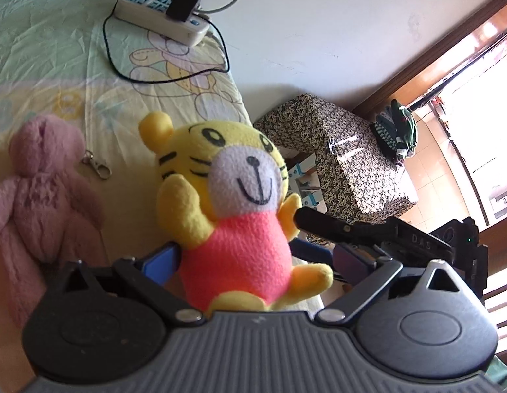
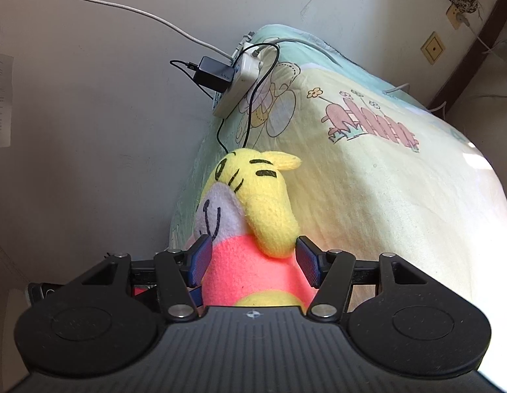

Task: Organize objects
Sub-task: 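Close the right gripper on the yellow tiger plush, then lift the tiger plush and carry it over the red box, then lower the tiger plush into the red box and open the right gripper, then move the right gripper toward the pink teddy bear on the bed, then close the right gripper on the pink teddy bear's head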

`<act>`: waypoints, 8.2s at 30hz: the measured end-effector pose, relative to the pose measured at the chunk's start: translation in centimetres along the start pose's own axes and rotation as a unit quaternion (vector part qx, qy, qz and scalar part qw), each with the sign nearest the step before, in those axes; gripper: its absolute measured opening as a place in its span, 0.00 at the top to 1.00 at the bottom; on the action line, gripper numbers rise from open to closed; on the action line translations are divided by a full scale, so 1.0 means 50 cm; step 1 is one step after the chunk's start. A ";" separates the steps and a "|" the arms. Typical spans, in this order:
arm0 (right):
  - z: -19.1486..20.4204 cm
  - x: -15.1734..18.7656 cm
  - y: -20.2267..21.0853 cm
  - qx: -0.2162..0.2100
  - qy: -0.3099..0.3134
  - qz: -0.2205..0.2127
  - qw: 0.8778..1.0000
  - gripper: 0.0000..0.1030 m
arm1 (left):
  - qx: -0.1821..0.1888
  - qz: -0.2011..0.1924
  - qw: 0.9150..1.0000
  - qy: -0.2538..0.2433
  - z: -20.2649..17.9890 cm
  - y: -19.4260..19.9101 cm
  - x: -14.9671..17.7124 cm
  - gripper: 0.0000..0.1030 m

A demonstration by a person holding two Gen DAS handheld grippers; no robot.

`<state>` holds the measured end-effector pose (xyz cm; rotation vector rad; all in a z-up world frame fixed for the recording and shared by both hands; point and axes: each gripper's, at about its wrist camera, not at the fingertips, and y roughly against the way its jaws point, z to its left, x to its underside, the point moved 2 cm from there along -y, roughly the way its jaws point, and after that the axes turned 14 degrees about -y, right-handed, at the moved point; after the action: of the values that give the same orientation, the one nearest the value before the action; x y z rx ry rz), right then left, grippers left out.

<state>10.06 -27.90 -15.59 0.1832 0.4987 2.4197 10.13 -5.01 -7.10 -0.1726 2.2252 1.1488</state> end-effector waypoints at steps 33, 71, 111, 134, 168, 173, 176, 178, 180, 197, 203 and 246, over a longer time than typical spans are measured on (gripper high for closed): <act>0.171 0.185 0.063 -0.061 0.087 0.037 0.994 0.58 | -0.090 -0.038 0.989 -0.110 -0.116 0.176 0.053 0.16; 0.481 0.641 -0.270 0.139 0.328 -0.076 0.932 0.64 | 0.127 -0.130 0.983 0.026 0.384 0.533 0.202 0.10; 0.424 0.668 -0.298 0.179 0.286 -0.092 0.937 0.77 | -0.053 -0.046 0.983 -0.168 0.316 0.532 0.201 0.10; 0.405 0.599 -0.223 0.111 0.307 -0.009 0.945 0.69 | -0.216 -0.015 0.971 -0.105 0.234 0.503 0.179 0.09; 0.389 0.572 -0.185 0.072 0.318 -0.008 0.945 0.68 | -0.377 -0.007 0.924 -0.066 0.165 0.509 0.182 0.04; 0.378 0.576 -0.168 0.072 0.297 -0.021 0.952 0.68 | -0.368 -0.006 0.925 -0.091 0.166 0.506 0.181 0.04; 0.380 0.571 -0.159 0.071 0.294 -0.017 0.953 0.68 | -0.369 0.000 0.924 -0.097 0.163 0.504 0.177 0.04; 0.383 0.563 -0.153 0.064 0.295 -0.008 0.953 0.68 | -0.363 0.003 0.927 -0.093 0.160 0.506 0.174 0.04; 0.384 0.552 -0.146 0.060 0.298 0.003 0.953 0.68 | -0.362 0.002 0.928 -0.090 0.151 0.508 0.171 0.05; 0.267 0.356 -0.044 0.095 0.274 0.020 0.957 0.68 | -0.359 -0.051 0.926 -0.106 -0.042 0.456 0.099 0.09; 0.226 0.287 -0.034 0.109 0.256 0.018 0.960 0.68 | -0.332 -0.036 0.933 -0.132 -0.077 0.358 0.073 0.10; 0.109 0.125 -0.310 0.009 0.133 0.148 0.980 0.61 | -0.211 0.044 0.976 -0.025 0.179 0.038 0.042 0.06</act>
<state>15.51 -11.22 -16.73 -0.0654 0.6531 2.7502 11.88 3.41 -10.83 -0.2172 1.9359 1.6478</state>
